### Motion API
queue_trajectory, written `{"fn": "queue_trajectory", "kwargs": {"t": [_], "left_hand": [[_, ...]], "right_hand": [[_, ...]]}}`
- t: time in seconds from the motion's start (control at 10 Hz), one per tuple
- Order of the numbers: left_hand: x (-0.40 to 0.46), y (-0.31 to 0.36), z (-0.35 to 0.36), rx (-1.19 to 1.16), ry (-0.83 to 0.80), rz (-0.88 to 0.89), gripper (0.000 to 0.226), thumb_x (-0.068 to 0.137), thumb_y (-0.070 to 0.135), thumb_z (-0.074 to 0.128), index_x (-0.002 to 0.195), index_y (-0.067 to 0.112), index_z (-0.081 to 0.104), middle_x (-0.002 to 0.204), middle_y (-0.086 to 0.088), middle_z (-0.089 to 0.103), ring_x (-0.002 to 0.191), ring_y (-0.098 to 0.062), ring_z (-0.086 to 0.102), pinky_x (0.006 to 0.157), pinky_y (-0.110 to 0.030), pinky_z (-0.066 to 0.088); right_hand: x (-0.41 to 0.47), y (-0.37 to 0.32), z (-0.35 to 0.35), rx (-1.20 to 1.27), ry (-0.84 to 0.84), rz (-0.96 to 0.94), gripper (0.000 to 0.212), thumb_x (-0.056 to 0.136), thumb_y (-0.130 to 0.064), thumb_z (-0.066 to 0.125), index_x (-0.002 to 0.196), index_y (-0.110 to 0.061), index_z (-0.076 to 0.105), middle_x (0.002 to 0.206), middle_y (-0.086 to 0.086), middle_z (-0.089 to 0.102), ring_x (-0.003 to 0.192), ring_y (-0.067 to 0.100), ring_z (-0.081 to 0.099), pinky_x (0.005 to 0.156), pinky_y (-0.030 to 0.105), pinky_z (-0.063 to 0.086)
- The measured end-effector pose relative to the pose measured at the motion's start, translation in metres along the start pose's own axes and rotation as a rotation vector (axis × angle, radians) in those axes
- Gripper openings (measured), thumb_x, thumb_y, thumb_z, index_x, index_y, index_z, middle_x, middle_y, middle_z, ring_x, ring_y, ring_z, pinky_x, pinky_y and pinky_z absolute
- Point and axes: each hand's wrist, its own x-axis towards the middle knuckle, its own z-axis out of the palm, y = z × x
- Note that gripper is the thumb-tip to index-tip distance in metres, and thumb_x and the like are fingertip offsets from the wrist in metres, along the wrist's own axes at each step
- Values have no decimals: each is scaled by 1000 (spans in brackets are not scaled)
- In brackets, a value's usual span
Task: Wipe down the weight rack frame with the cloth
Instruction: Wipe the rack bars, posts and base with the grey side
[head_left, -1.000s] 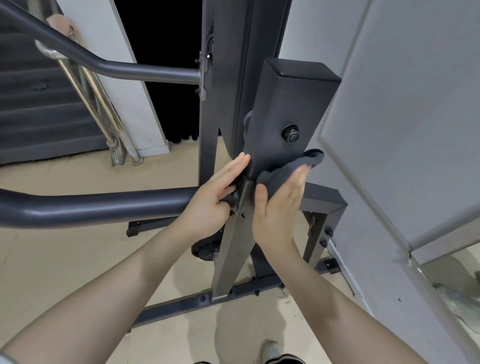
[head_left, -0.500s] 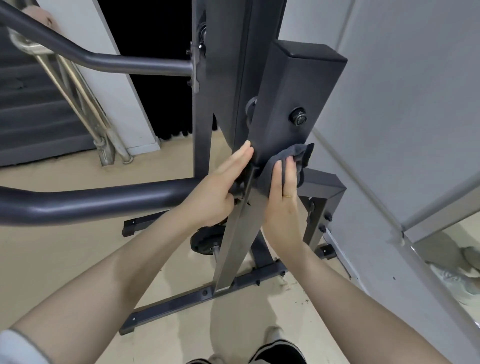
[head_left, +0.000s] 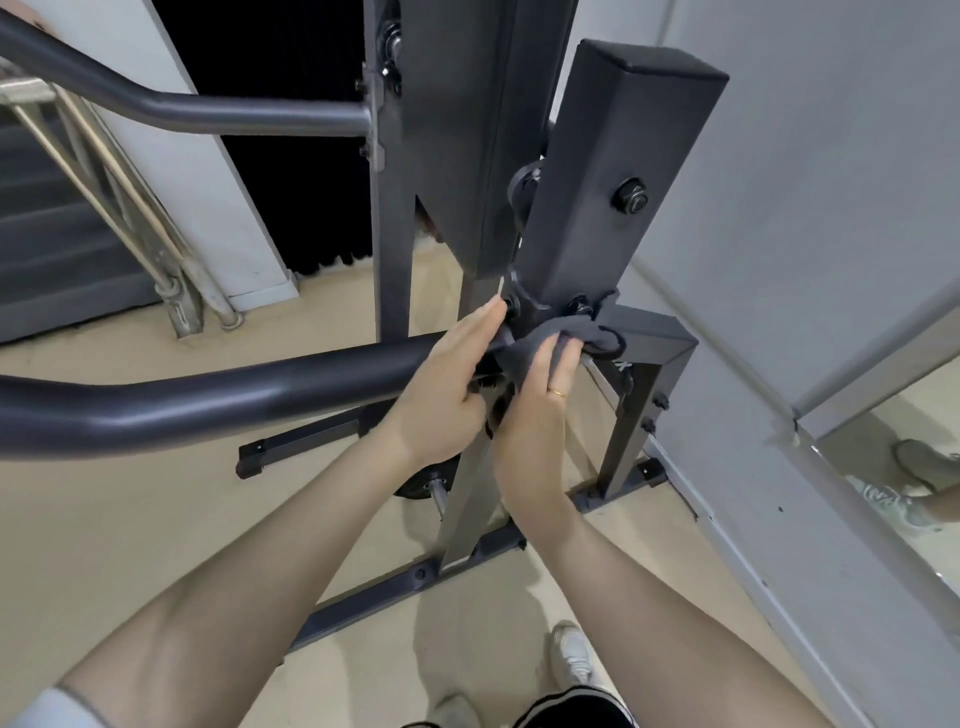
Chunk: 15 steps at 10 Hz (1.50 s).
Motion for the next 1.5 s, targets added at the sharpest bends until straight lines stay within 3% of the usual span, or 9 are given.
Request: {"fn": "queue_trajectory", "kwargs": {"t": [0.1,0.3,0.5,0.7,0.8,0.9,1.0,1.2,1.5], "left_hand": [[1,-4,3,76,21,60,86,69,-22,37,148,11,23,152,6,22,138,1,15,109,-6,12],[6,6,12,158,99,-16,83,79,-12,42,150,22,16,159,5,8,144,-12,13,103,-7,15],[21,20,30,159,197,-12,82,81,-10,43,150,25,14,158,7,11,143,-8,12,115,-30,18],[22,24,47,233,270,-42,81,80,-7,44,149,22,11,153,13,10,143,-7,9,114,-22,11],[21,21,50,227,311,-53,83,79,-9,44,150,22,13,155,9,15,145,-11,11,118,-35,16],[23,18,55,212,336,-70,87,77,-11,44,151,21,14,157,7,17,146,-15,11,115,-48,23],[26,20,61,227,347,-81,92,75,-9,48,152,24,8,158,8,15,146,-15,10,112,-49,28],[25,25,69,215,395,-121,90,76,-10,47,152,20,9,159,6,12,146,-12,4,117,-45,17],[15,21,65,107,361,-98,88,78,-17,40,150,24,11,156,14,8,146,-7,1,119,-31,11]], "right_hand": [[-15,18,2,27,-113,-33,65,95,-1,39,151,-18,10,153,-9,8,135,-14,-2,105,4,0],[10,44,-62,254,134,120,52,98,-3,30,149,-9,22,153,6,29,141,17,25,117,25,16],[71,22,-79,341,-35,-94,59,94,-22,30,150,-10,15,151,3,28,138,12,26,115,29,22],[89,50,-82,310,-200,-135,58,90,-26,42,143,-8,26,139,8,39,128,20,38,111,45,31],[97,41,-91,405,-216,-121,48,96,-19,40,140,-6,26,136,7,39,120,7,38,103,11,31],[87,39,-91,389,-228,-160,56,99,-12,39,148,-9,12,147,0,25,134,4,24,106,3,17],[80,60,-85,302,-290,-203,65,97,-9,43,147,-18,3,155,10,16,142,21,20,117,32,21],[86,47,-100,407,-240,-254,57,98,-6,36,149,-7,10,151,0,15,136,-1,14,105,0,12],[43,52,-74,235,-315,-92,67,100,-8,38,147,-21,-7,158,-3,-8,145,14,12,118,30,18]]}}
